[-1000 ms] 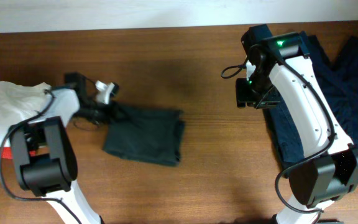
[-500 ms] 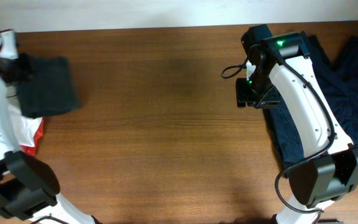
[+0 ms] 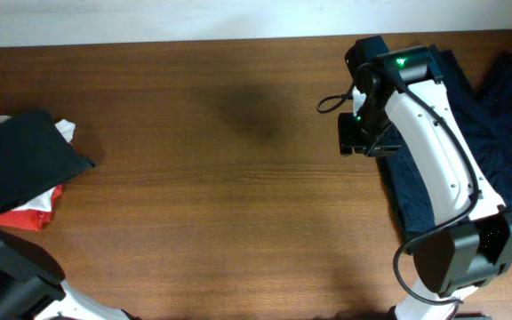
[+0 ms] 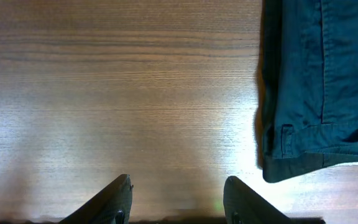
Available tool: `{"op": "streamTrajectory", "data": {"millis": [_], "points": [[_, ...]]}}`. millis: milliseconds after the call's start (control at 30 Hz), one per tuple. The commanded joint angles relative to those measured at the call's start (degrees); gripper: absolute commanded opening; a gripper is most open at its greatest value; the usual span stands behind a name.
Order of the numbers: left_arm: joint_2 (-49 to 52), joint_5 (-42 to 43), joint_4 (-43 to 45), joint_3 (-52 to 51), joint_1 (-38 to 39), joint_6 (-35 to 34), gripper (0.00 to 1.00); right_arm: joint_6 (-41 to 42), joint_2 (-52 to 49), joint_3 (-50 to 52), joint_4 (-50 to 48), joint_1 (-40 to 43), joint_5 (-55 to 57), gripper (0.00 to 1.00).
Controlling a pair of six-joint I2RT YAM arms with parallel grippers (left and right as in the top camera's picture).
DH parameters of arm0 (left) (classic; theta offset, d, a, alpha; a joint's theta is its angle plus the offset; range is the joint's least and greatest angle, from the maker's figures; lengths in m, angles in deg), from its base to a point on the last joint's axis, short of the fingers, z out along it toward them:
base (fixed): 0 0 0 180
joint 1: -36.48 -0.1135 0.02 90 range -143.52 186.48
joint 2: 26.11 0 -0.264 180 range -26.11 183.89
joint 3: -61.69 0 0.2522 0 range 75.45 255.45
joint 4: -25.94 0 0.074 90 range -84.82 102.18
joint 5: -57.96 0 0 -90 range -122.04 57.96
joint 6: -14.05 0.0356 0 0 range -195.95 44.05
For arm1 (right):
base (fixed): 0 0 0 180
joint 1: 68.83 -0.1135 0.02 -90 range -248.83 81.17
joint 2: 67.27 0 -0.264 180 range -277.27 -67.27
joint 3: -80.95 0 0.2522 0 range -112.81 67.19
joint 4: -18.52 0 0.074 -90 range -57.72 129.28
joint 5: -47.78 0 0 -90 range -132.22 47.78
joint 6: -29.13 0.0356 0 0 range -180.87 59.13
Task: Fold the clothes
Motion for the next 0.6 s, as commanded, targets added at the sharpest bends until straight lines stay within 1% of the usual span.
{"op": "streamTrajectory", "data": {"millis": [0,100,133,233,333,367,433,500,567], "points": [[-0.90,-0.59,0.26,0.63,-2.25,-1.75,0.65,-0.02,0.11,-0.37,0.22,0.15,1.18,0.51],[-0.90,-0.61,0.26,0.66,-3.69,-3.17,0.76,-0.02,0.11,-0.37,0.22,0.17,1.18,0.51],[-0.90,-0.57,0.26,0.66,-3.96,-3.43,0.77,-0.02,0.11,-0.37,0.22,0.17,1.20,0.52],[-0.90,2.29,0.26,0.66,-3.98,-4.55,0.79,0.00,0.11,-0.37,0.17,0.17,1.36,0.52],[-0.90,10.36,0.26,0.66,-2.69,-4.42,0.79,0.00,0.11,-0.37,-0.24,0.17,1.33,0.51],[-0.90,12.24,0.24,0.66,-1.60,-4.39,0.79,0.02,0.11,-0.37,-0.68,0.17,1.29,0.53],[-0.90,13.53,0.20,0.66,1.11,-4.13,0.79,0.02,0.11,-0.37,-1.84,0.17,0.83,0.61],[-0.90,13.62,-0.22,0.66,6.45,-2.10,0.80,0.00,0.09,-0.37,-3.13,0.20,-1.49,0.74],[-0.90,13.57,-0.79,0.63,12.98,-1.75,0.81,-0.28,0.00,-0.37,-4.37,0.94,-4.20,0.94]]}}
